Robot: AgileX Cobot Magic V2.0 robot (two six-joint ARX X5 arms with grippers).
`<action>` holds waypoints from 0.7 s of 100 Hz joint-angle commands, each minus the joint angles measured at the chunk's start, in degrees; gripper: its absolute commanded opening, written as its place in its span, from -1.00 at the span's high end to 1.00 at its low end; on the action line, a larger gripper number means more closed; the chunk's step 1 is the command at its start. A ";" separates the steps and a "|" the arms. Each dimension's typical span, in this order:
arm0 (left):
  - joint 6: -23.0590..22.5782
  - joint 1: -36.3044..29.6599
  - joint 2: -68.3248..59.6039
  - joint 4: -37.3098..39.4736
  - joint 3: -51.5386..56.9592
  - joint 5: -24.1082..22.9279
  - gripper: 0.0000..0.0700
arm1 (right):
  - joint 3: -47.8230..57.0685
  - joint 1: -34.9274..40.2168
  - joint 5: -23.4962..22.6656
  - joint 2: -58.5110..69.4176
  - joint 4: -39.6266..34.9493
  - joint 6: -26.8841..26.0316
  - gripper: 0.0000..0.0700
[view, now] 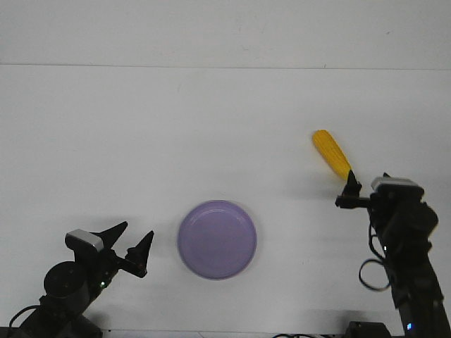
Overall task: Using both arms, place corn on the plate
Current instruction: 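Reach the right gripper forward and grasp the yellow corn cob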
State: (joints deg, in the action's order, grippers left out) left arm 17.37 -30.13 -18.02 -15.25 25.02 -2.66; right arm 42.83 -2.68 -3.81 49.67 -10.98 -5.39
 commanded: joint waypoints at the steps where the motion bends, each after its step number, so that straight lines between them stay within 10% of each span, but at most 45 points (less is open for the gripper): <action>1: 0.22 -0.22 -0.28 0.50 0.33 0.04 -0.44 | 5.66 -0.02 -0.87 10.73 -2.12 4.48 -0.57; 33: 0.22 -0.22 -0.28 0.48 0.33 0.02 -0.44 | 34.18 0.15 -2.16 47.67 -19.54 12.17 -0.58; 70: 0.22 -0.22 -0.28 0.46 0.33 0.04 -0.44 | 43.52 0.22 -0.46 62.93 -20.55 13.35 -0.58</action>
State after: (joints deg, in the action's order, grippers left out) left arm 17.37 -30.13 -18.04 -15.25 25.02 -2.66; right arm 84.86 -2.63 -5.50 110.43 -32.05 7.25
